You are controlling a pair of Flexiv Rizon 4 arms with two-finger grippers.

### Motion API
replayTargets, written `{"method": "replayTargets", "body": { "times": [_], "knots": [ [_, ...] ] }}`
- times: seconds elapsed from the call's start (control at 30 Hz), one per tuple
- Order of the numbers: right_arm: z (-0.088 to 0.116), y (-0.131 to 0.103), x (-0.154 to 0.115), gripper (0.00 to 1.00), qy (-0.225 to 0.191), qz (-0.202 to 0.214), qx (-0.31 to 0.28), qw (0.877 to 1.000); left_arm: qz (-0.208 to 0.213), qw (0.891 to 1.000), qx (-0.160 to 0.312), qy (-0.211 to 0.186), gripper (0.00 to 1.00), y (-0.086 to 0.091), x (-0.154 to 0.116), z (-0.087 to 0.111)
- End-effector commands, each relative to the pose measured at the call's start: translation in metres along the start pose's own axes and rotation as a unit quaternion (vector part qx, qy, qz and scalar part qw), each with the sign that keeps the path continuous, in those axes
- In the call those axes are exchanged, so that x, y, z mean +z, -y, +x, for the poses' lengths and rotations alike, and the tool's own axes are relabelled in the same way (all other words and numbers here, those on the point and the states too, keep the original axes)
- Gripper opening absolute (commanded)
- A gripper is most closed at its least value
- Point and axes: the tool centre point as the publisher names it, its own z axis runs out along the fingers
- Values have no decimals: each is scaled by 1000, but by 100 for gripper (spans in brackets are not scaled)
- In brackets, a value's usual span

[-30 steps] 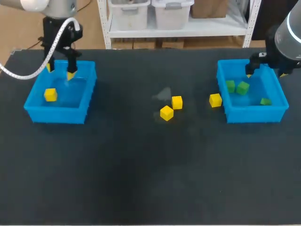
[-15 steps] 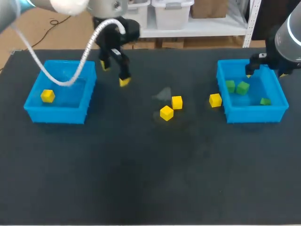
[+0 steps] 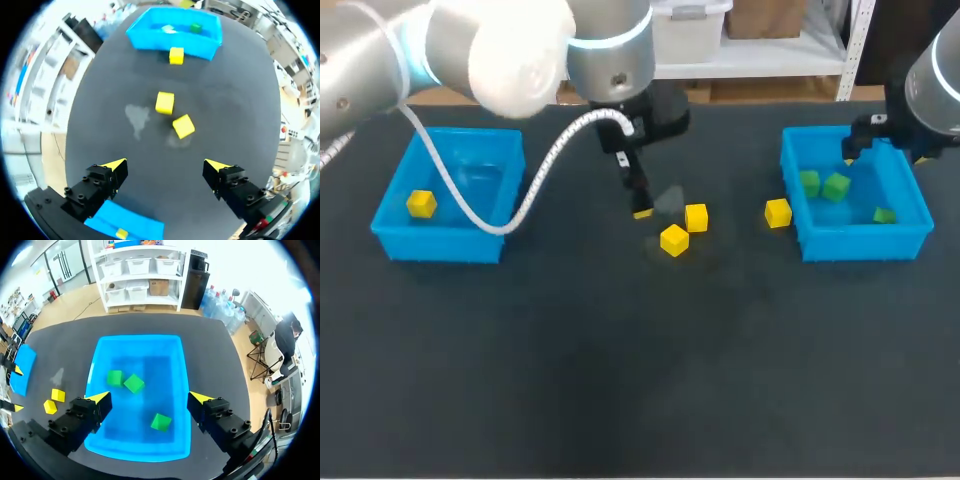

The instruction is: Put the green cubes in the right bin and the yellow cubes in the left bin.

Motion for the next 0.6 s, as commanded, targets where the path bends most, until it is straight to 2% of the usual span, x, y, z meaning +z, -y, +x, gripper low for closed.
{"method": "replayTargets", "body": {
  "times": [0.03,0.3,0.43,0.6],
  "knots": [
    [4,1,-1,100,10,1,1,1000,-8,997,31,64,100,2,11,-16],
    [4,1,-1,100,10,1,1,1000,-6,994,84,63,100,3,25,-58],
    [4,1,-1,100,10,1,1,1000,3,993,101,52,100,4,36,-69],
    [4,1,-1,100,10,1,1,1000,14,994,99,41,100,-1,56,-78]
  ]
}}
